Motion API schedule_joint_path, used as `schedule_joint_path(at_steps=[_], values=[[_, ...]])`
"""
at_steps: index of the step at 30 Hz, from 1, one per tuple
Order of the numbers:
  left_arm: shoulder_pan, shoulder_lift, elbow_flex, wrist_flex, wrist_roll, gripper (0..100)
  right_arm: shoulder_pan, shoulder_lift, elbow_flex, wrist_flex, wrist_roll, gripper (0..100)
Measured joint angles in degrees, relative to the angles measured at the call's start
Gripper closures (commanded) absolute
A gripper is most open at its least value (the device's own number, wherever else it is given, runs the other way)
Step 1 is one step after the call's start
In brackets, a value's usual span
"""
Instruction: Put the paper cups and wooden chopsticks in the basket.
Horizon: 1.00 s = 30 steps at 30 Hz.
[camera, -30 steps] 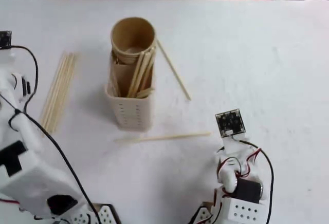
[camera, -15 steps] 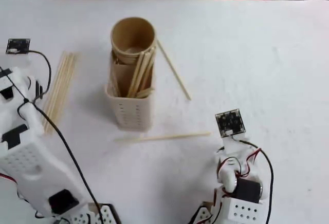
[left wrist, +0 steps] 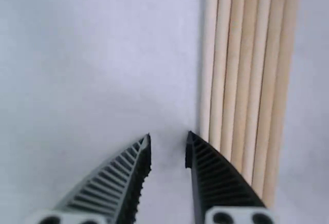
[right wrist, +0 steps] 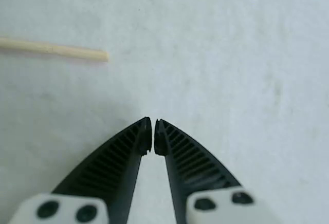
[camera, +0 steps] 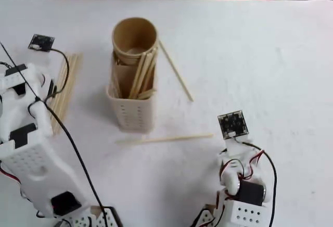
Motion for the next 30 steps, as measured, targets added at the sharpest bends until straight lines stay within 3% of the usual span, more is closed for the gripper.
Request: schedule_joint_path(at_steps=[8,18,30], values=[[2.37,-0.09,-1.85,7.47,-10.55,86,0.0,0.0,0.0,0.0,0.0,97.4],[4.04,1.41,-12.04,23.74,-12.31,88,0.0,0.0,0.0,0.0,0.0,97.4],[6.68,1.41,-32.7,34.99,1.32,90,0.0,0.0,0.0,0.0,0.0,97.4]])
